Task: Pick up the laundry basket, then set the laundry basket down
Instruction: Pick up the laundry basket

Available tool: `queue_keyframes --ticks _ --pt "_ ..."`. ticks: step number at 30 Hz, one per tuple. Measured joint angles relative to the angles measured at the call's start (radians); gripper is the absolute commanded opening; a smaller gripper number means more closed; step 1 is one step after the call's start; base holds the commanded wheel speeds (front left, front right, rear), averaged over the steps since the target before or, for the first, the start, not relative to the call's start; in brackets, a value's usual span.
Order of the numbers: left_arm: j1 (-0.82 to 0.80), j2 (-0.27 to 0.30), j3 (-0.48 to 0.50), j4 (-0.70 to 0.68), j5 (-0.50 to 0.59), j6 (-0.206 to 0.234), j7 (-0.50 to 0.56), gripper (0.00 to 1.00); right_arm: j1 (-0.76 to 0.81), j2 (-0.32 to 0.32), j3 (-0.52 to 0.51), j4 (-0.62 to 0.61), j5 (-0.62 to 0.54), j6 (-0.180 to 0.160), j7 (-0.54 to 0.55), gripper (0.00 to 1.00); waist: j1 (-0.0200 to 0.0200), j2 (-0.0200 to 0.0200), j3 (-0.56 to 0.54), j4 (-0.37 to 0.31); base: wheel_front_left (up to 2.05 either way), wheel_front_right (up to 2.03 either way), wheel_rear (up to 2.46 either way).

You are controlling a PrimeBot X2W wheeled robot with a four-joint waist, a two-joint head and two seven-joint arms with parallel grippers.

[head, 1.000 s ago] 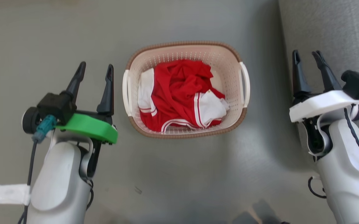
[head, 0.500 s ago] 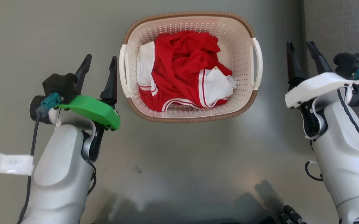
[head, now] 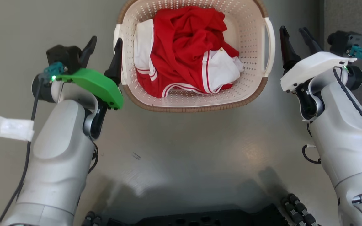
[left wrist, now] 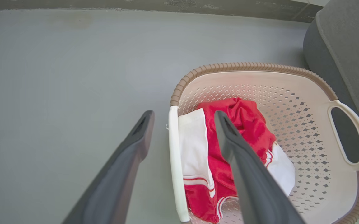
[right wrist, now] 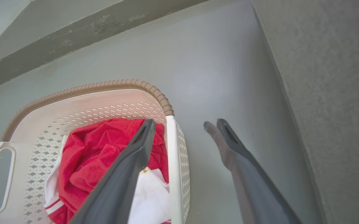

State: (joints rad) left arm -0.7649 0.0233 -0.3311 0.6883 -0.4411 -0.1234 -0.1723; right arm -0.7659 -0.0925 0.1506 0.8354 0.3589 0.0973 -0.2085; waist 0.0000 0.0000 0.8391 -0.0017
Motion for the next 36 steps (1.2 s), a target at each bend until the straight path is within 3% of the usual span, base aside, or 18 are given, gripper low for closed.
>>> queue_keyframes --ticks 26,27,29,30,31,32,33,34,35,36 --pt "-0.205 -0.002 -0.118 0.207 -0.084 -0.001 0.084 1.00 -0.186 0.023 0.088 0.198 0.030 0.026 0.030 1.00 0.0000 0.0000 0.192 0.008 0.00 0.00 0.00" --pt "-0.205 -0.002 -0.123 0.213 -0.086 -0.001 0.084 1.00 -0.189 0.023 0.090 0.206 0.031 0.026 0.031 0.93 0.0000 0.0000 0.195 0.009 0.00 0.00 0.00" --pt "-0.211 -0.002 -0.128 0.223 -0.090 -0.001 0.084 1.00 -0.191 0.023 0.094 0.215 0.038 0.026 0.033 0.48 0.0000 0.0000 0.198 0.011 0.00 0.00 0.00" --pt "-0.216 -0.003 -0.131 0.229 -0.093 -0.001 0.083 1.00 -0.193 0.023 0.097 0.220 0.042 0.026 0.033 0.31 0.0000 0.0000 0.199 0.011 0.00 0.00 0.00" --pt "-0.221 -0.004 -0.134 0.234 -0.094 -0.001 0.083 0.74 -0.196 0.023 0.100 0.224 0.046 0.026 0.033 0.08 0.0000 0.0000 0.200 0.012 0.00 0.00 0.00" --pt "-0.225 -0.004 -0.137 0.237 -0.098 -0.001 0.083 0.47 -0.199 0.023 0.104 0.228 0.048 0.026 0.033 0.00 0.0000 0.0000 0.201 0.013 0.00 0.00 0.00" --pt "-0.227 -0.004 -0.142 0.239 -0.102 -0.005 0.081 0.47 -0.204 0.026 0.110 0.229 0.048 0.029 0.032 0.00 0.0000 0.0000 0.201 0.013 0.00 0.00 0.00" --pt "-0.230 -0.007 -0.149 0.241 -0.105 -0.008 0.078 0.34 -0.211 0.029 0.114 0.232 0.048 0.028 0.029 0.00 0.0000 0.0000 0.202 0.013 0.00 0.00 0.00" --pt "-0.232 -0.007 -0.153 0.242 -0.111 -0.008 0.074 0.00 -0.216 0.029 0.116 0.235 0.048 0.027 0.028 0.00 0.0000 0.0000 0.202 0.014 0.00 0.00 0.00" --pt "-0.235 -0.010 -0.158 0.242 -0.113 -0.009 0.073 0.00 -0.219 0.029 0.118 0.238 0.049 0.027 0.027 0.00 0.0000 0.0000 0.202 0.014 0.00 0.00 0.00"
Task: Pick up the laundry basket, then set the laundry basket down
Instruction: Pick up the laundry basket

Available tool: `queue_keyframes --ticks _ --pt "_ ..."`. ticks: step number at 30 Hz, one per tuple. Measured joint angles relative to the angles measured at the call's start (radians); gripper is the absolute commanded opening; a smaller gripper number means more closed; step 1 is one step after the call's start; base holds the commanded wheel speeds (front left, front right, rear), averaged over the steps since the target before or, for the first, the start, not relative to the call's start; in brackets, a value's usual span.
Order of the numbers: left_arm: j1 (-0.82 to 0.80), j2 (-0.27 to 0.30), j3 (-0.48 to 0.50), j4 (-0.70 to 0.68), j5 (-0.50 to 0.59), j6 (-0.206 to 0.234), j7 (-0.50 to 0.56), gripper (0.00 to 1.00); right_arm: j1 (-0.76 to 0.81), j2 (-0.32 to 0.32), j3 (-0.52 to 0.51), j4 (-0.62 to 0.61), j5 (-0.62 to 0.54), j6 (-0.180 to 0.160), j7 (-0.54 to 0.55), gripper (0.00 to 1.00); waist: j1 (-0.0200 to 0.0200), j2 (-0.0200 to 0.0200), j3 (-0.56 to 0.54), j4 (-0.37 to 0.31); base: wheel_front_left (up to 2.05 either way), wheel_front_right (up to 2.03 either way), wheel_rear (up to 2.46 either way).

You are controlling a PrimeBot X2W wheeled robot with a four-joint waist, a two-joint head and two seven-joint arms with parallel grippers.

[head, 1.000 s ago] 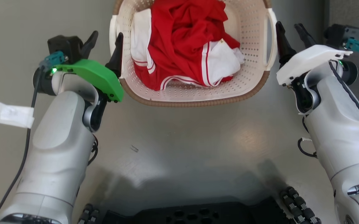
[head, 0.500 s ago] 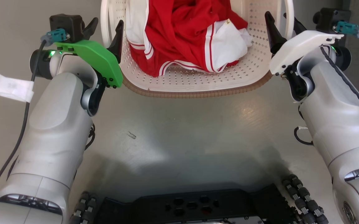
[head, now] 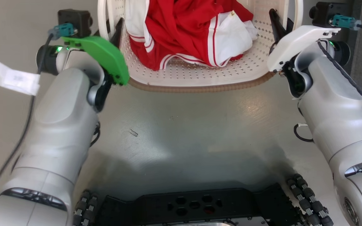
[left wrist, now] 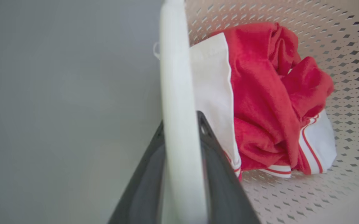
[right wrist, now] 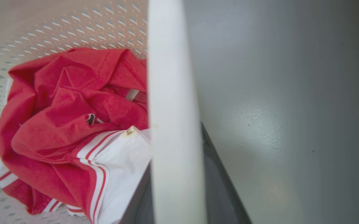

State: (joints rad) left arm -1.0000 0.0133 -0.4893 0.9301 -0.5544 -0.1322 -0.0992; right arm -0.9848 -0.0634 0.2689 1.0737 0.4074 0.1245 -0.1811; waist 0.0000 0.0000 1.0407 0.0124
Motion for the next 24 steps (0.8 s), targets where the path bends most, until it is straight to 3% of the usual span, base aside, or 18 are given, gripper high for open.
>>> queue_keyframes --ticks 13,24 --pt "-0.009 -0.008 -0.064 0.044 -0.065 0.007 -0.031 0.00 -0.001 0.004 0.069 0.026 0.070 -0.002 -0.021 0.00 0.0000 0.0000 -0.046 0.005 0.00 0.00 0.00" --pt "0.038 -0.008 -0.100 0.092 -0.124 0.006 -0.065 0.00 0.051 0.007 0.137 0.032 0.134 -0.003 -0.026 0.00 0.0000 0.0000 -0.151 0.008 0.00 0.00 0.00"
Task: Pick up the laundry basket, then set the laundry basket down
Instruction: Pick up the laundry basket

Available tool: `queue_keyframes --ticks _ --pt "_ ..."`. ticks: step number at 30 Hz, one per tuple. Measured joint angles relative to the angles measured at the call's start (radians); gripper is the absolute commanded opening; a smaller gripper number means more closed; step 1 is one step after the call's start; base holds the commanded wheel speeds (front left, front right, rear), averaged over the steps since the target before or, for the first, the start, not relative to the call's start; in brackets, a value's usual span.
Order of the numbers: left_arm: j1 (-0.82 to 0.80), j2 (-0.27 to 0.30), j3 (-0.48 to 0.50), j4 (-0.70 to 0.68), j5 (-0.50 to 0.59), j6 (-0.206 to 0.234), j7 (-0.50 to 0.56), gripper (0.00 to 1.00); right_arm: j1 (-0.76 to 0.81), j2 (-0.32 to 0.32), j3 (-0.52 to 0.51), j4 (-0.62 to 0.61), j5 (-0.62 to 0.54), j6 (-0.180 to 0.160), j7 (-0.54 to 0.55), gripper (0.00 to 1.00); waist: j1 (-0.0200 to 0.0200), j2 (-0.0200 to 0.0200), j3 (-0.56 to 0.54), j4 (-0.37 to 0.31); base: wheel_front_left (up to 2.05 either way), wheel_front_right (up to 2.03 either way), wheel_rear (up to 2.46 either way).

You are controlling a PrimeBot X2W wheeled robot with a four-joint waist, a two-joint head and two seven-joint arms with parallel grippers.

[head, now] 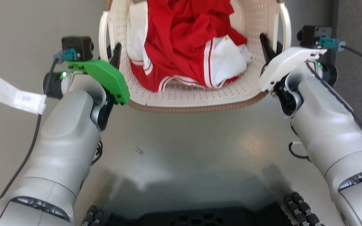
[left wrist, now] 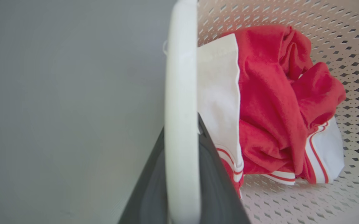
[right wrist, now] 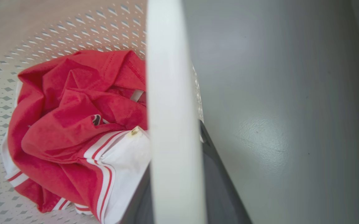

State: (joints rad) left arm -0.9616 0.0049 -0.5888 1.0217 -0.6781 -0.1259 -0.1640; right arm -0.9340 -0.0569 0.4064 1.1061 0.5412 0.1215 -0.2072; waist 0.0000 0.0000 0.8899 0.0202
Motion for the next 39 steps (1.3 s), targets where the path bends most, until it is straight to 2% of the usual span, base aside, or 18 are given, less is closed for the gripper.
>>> queue_keyframes --ticks 19,39 --pt "0.136 -0.007 -0.032 0.101 -0.071 -0.006 0.016 0.00 0.159 -0.003 0.178 -0.039 0.158 -0.018 0.084 0.00 -0.0001 0.0000 -0.274 -0.028 0.00 0.00 0.00" --pt "0.309 -0.008 -0.091 0.136 -0.155 -0.006 0.119 0.00 0.317 -0.006 0.315 -0.037 0.275 -0.028 0.210 0.00 -0.0001 0.0000 -0.562 -0.060 0.00 0.00 0.00"
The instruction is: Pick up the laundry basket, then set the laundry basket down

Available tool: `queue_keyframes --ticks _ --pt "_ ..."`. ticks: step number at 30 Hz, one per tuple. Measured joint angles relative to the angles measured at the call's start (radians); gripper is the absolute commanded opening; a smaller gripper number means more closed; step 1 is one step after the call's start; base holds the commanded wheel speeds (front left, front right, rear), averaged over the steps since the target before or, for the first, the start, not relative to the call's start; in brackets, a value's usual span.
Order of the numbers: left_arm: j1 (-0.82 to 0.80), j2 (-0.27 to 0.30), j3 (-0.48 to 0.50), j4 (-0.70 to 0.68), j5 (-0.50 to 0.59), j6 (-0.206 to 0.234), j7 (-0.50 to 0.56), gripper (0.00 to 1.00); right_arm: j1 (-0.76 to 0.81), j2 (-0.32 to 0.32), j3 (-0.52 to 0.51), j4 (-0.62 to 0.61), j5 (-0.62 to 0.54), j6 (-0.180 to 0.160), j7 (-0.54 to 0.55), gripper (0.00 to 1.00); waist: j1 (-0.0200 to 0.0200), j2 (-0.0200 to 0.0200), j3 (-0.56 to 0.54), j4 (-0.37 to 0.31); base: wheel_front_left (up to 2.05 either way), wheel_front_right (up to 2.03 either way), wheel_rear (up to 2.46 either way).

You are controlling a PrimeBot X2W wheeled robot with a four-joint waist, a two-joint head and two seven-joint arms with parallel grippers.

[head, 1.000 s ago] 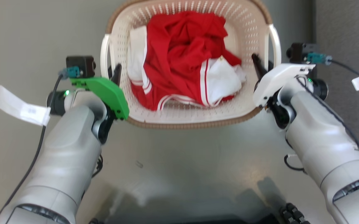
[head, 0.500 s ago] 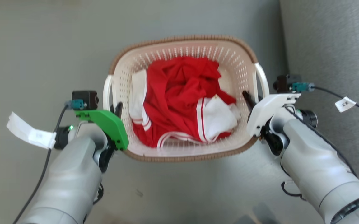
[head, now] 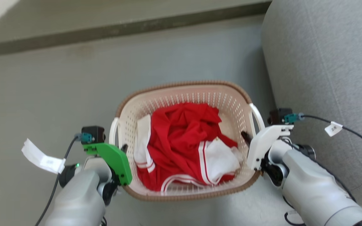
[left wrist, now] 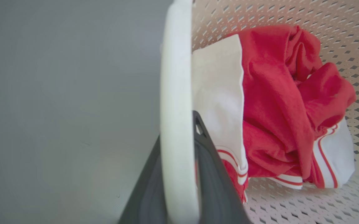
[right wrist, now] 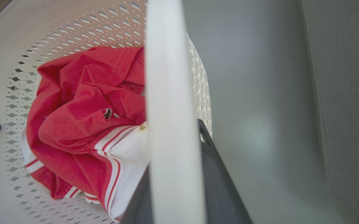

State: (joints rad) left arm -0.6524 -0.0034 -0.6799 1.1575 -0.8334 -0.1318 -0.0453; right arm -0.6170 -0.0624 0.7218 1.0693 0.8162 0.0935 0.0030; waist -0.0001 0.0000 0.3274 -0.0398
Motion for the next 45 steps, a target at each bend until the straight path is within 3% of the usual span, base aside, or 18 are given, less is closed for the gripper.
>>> queue_keyframes --ticks 22,45 --pt "0.157 0.001 -0.052 0.000 -0.080 0.000 0.106 0.00 0.157 0.000 0.087 0.009 0.100 -0.005 0.107 0.00 0.0000 0.0000 -0.271 -0.003 0.00 0.00 0.00" --pt "0.162 0.005 -0.086 -0.011 -0.107 0.016 0.133 0.00 0.155 -0.001 0.127 0.020 0.135 -0.006 0.130 0.00 0.0000 0.0000 -0.296 -0.006 0.00 0.00 0.00"
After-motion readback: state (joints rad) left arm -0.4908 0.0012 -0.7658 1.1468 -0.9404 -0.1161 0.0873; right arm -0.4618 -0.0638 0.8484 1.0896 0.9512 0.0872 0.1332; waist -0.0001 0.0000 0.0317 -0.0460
